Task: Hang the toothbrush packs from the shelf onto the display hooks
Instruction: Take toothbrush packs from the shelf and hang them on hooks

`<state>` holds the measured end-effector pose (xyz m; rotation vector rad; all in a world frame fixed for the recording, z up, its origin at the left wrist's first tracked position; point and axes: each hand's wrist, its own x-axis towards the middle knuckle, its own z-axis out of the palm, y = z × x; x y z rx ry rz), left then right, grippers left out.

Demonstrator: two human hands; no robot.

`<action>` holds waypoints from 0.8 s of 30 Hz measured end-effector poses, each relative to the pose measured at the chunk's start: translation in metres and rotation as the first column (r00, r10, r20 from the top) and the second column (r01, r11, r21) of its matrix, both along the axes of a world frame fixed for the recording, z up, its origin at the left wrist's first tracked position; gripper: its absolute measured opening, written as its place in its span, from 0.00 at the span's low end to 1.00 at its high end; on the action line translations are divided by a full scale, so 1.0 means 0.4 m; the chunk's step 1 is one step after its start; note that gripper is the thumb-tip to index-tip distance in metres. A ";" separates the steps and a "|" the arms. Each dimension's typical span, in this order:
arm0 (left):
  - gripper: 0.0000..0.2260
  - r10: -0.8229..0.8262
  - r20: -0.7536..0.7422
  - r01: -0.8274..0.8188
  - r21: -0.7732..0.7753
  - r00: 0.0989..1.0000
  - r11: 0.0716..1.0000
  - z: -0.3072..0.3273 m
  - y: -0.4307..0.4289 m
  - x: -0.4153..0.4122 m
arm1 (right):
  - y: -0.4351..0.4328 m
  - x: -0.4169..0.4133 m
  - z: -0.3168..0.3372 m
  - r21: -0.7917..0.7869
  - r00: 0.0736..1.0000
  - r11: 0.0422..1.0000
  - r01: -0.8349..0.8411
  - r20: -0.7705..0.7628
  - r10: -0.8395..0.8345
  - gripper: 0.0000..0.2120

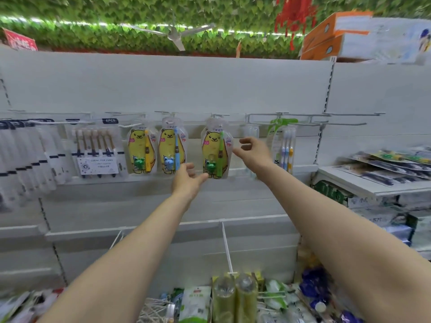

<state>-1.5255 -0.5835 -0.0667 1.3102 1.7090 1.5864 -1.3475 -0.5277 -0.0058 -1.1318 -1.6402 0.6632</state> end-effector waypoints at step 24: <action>0.25 -0.069 -0.804 -0.041 -0.116 0.590 0.992 0.049 -0.368 0.499 | -0.421 0.615 -0.071 0.292 0.540 0.955 0.046 0.797 -0.270 0.25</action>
